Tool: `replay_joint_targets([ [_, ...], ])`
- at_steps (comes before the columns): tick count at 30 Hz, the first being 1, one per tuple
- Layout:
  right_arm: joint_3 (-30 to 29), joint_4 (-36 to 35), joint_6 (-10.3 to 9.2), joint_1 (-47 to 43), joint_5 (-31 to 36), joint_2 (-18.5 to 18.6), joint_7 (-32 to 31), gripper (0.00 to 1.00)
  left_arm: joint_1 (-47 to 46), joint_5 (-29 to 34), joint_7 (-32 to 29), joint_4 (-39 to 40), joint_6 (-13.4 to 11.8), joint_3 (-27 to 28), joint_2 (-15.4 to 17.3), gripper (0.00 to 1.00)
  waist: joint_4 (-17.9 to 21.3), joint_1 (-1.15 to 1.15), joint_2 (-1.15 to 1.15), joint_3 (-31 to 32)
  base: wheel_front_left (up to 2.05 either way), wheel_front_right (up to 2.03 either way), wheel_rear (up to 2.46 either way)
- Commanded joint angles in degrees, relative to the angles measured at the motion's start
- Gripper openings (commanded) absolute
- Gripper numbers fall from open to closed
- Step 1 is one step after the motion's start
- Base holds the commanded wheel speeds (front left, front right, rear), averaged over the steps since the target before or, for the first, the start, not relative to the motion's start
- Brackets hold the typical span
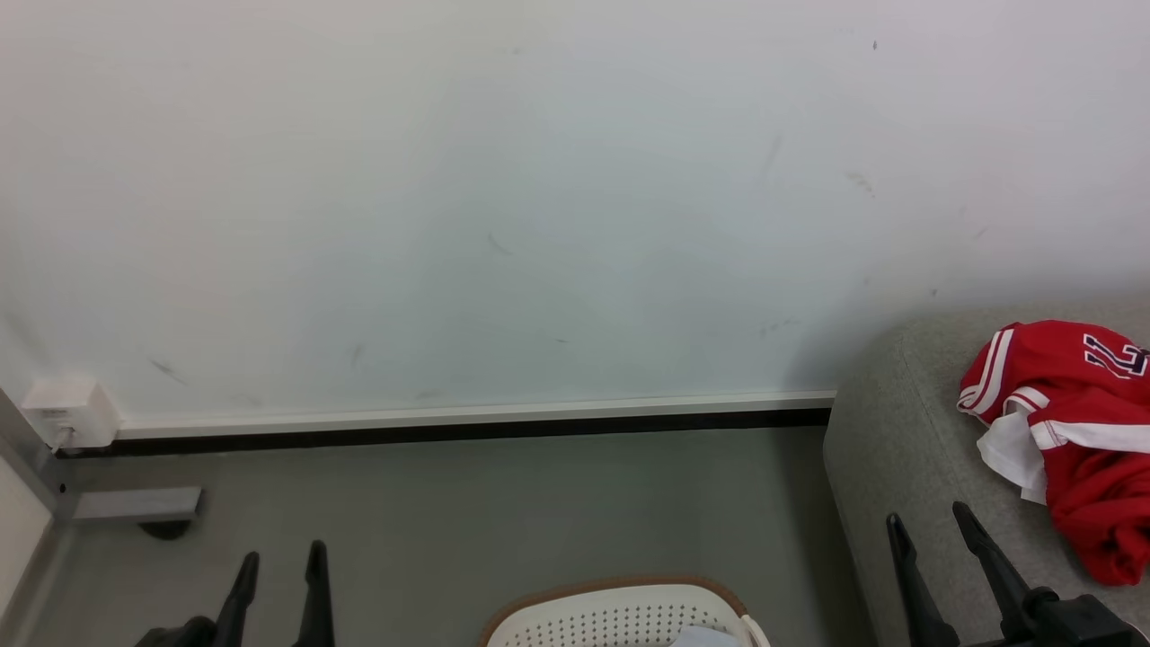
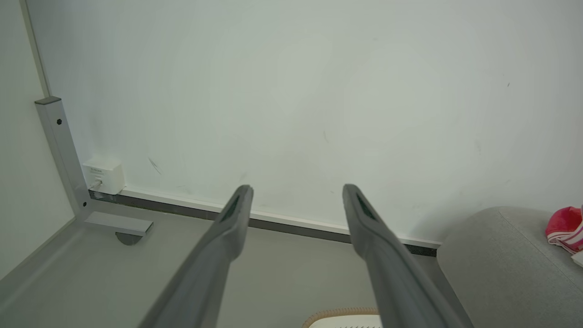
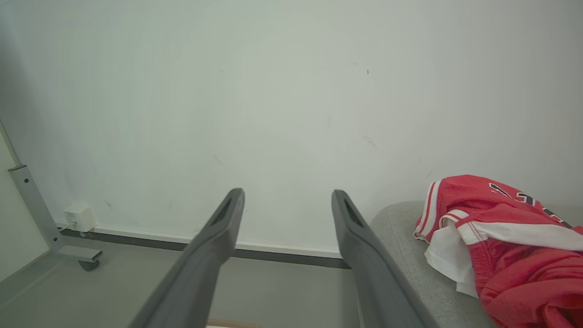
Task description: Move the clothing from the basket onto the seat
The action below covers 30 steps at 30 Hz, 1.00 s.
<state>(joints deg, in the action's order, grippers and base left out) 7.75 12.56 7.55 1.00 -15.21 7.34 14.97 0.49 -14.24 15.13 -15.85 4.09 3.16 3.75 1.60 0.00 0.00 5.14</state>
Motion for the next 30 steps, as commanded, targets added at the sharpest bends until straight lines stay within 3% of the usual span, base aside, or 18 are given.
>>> replay_joint_targets([
  [1, 0.06, -0.24, -0.13, 0.46, -0.27, 0.32, 0.15, 1.00, -0.39, 0.49, 0.02, -0.18, 0.23, 0.24, -0.03, 1.00, -0.04, 0.00, 0.00, 0.00, 0.00, 0.00, 0.00],
  [4, 0.14, -0.05, -0.13, 0.54, -0.47, 0.21, 0.15, 1.00, -0.60, 0.55, 0.02, -0.89, 0.91, 0.43, -0.36, 1.00, -0.14, 0.00, 0.00, 0.02, 0.00, 0.00, 0.00],
  [5, 0.16, 0.10, -0.13, 0.55, -0.52, 0.14, 0.15, 0.00, -0.71, 0.33, 0.02, -1.10, 1.14, 0.48, -0.40, 0.00, -0.18, 0.00, 0.00, 0.03, 0.00, 0.00, 0.00],
  [8, 0.23, 1.06, 0.00, -0.68, -0.68, -0.30, -0.16, 0.00, 0.06, -0.33, -0.24, -2.16, 0.97, 0.35, -0.74, 0.00, -0.13, 0.00, 0.00, 0.01, 0.00, 0.00, 0.00],
  [30, -3.85, 1.31, -0.02, 1.48, -22.26, -1.36, -6.10, 0.00, -2.18, -22.18, -6.33, -0.56, 1.12, 1.31, -0.73, 0.00, -0.39, 0.00, 0.00, -0.88, 0.00, 0.00, 0.00],
])
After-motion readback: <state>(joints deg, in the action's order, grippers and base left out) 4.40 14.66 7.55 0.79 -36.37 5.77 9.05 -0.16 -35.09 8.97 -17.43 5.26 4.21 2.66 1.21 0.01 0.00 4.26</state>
